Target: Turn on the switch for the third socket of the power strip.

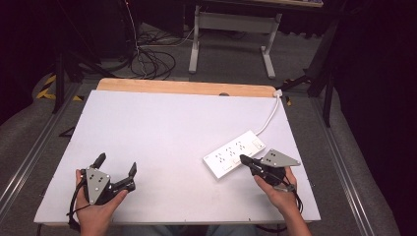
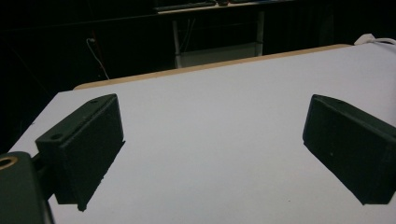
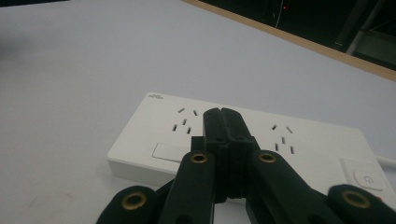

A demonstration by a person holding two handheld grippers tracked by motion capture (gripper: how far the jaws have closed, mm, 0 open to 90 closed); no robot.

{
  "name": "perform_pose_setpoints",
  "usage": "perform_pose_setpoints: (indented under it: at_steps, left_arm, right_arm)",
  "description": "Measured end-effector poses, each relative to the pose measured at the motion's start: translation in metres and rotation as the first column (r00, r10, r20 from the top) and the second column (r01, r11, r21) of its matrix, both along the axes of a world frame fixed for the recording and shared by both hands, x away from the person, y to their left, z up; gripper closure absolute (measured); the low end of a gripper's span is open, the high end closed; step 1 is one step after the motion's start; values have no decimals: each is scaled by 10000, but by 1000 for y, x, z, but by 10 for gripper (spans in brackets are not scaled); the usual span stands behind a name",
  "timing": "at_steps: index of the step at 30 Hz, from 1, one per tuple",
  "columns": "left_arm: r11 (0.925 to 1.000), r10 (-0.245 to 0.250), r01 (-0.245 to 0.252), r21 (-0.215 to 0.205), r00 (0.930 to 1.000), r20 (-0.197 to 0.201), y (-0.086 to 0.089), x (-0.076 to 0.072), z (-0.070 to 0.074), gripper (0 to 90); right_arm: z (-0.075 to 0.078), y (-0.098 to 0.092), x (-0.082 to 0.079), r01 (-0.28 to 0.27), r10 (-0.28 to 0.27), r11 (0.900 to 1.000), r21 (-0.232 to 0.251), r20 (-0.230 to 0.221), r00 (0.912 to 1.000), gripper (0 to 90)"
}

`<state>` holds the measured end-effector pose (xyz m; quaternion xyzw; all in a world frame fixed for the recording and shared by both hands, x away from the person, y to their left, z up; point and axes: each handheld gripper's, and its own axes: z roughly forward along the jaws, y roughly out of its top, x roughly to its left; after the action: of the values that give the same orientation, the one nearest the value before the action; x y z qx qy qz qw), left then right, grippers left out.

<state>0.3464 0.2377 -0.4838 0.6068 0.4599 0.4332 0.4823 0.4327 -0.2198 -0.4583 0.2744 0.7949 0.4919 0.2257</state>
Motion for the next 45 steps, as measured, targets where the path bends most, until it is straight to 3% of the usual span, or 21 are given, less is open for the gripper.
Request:
perform_pose_setpoints:
  at_steps: [14,27,32,35,45]
  left_arm:
    - [10000,-51,51,58,10000,-9,-1,0,0,60]
    - [9999,-66,67,119,10000,-19,-2,0,-1,60]
    - [9999,-63,63,127,10000,-29,-2,0,-1,60]
    - [9999,-70,71,125,9999,-73,-1,0,-1,60]
    - [9999,-66,66,116,10000,-30,-2,0,-1,60]
  right_arm:
    - [-8,20,2,-472,462,9974,-547,-205,9987,900]
    - [-19,28,5,-496,449,9930,-1070,-461,9979,900]
    - [-20,30,8,-447,402,9944,-961,-480,9980,900]
    - [-24,35,10,-494,435,9918,-1182,-519,9977,900]
    - [-24,33,10,-381,314,9916,-1237,-555,9980,900]
